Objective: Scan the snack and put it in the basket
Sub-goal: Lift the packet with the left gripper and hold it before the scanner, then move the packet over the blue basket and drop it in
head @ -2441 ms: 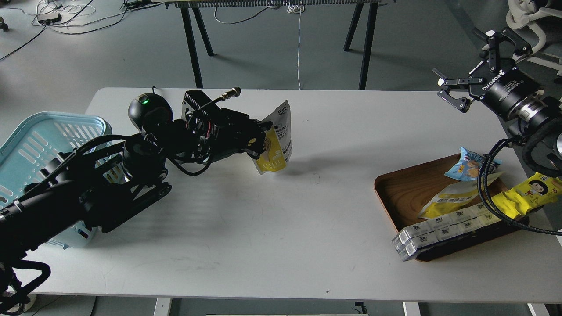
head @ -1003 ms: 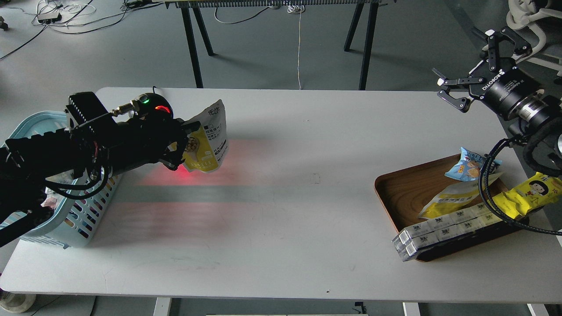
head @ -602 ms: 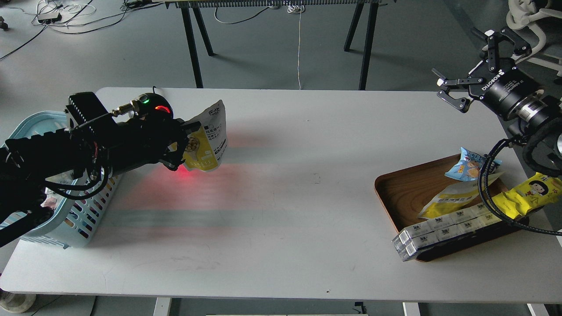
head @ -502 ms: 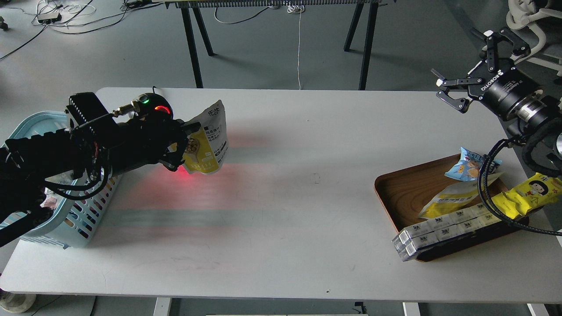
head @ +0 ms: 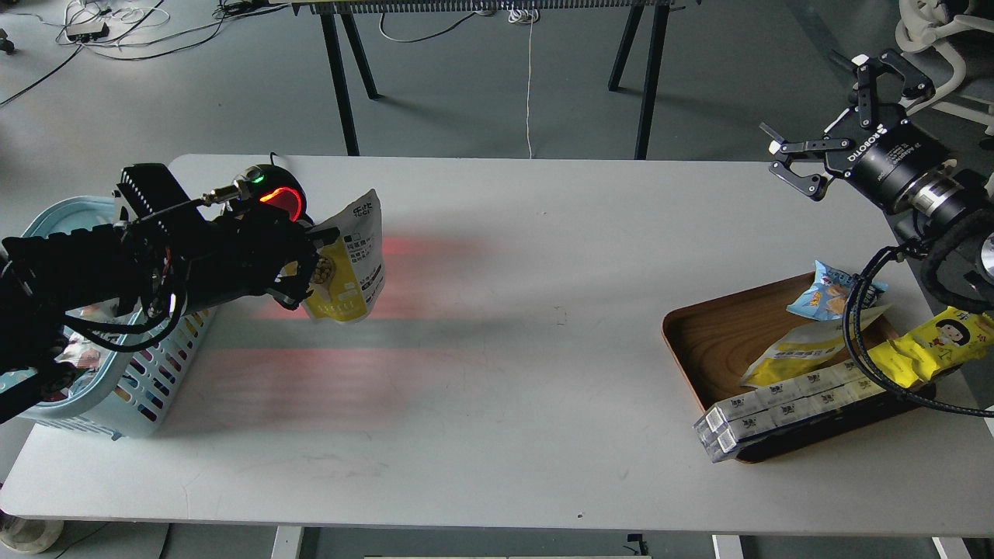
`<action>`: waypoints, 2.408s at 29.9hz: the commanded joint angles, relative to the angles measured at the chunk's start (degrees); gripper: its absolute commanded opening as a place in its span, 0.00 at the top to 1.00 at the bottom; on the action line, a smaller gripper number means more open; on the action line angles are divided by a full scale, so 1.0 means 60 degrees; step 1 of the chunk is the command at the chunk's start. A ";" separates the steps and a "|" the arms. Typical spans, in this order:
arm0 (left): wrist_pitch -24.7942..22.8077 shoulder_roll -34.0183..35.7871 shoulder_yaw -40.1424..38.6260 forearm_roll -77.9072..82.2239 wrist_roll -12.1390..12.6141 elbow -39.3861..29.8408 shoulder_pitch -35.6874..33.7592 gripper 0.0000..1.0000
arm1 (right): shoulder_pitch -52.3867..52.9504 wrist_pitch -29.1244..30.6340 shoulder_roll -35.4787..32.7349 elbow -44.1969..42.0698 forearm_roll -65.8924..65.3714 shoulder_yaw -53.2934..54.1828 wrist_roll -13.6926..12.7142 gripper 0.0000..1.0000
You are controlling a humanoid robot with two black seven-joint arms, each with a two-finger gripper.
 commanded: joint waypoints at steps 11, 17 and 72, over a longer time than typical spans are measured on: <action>-0.0262 0.0104 0.0031 0.0000 -0.0044 -0.0058 -0.0393 1.00 | 0.0044 0.0000 -0.0035 0.0001 0.0000 0.0015 -0.0016 0.02; -0.0218 0.0454 0.0016 0.0000 -0.0248 -0.0072 -0.0408 1.00 | 0.0044 0.0000 -0.0065 0.0001 0.0000 0.0001 -0.0016 0.02; 0.6485 0.6418 0.4410 -0.0618 -0.1289 0.2037 -0.0701 1.00 | 0.0410 0.0000 0.0257 -0.0029 -0.0571 -0.0058 -0.0075 0.02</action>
